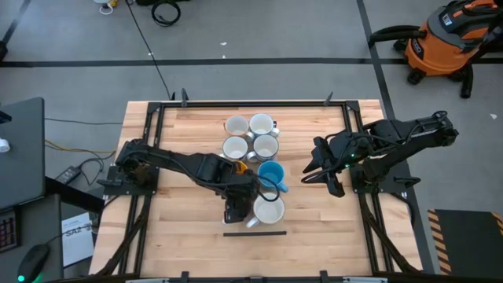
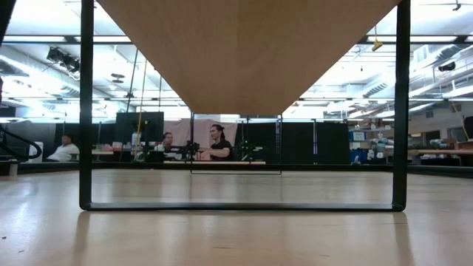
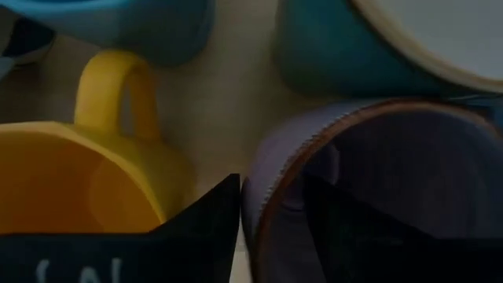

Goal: Place coffee mugs
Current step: Put the purple mug on the shelf, then return to Home Position

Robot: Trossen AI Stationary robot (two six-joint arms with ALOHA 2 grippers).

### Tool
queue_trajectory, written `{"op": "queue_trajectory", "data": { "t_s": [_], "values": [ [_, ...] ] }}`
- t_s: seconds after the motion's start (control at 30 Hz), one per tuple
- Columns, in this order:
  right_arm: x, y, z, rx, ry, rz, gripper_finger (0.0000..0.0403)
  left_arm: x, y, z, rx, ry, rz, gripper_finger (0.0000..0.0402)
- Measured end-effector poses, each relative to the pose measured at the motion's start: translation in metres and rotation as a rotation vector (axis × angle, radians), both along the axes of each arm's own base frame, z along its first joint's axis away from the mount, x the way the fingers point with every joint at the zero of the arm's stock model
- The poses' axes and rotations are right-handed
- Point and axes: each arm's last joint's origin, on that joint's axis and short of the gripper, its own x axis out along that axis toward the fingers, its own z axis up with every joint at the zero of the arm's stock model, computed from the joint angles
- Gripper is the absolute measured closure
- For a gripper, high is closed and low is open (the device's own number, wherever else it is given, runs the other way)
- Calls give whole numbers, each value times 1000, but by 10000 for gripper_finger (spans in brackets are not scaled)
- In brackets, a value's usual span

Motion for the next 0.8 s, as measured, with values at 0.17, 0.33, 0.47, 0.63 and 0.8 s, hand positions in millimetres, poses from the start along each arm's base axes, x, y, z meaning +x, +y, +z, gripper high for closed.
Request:
{"op": "queue_trajectory", "data": {
  "t_s": [0.17, 0.33, 0.47, 0.63, 0.8],
  "values": [
    [0, 0, 0, 0, 0, 0, 238, -1, -1, 9, -37, -12, -14, 253],
    [0, 0, 0, 0, 0, 0, 238, -5, 0, 26, -47, -45, -15, 253],
    [0, 0, 0, 0, 0, 0, 238, -7, 1, 40, -59, -89, -15, 253],
    [0, 0, 0, 0, 0, 0, 238, -12, 2, 54, -67, -115, -16, 253],
    [0, 0, 0, 0, 0, 0, 238, -24, 6, 76, -57, -137, -43, 253]
  ]
}}
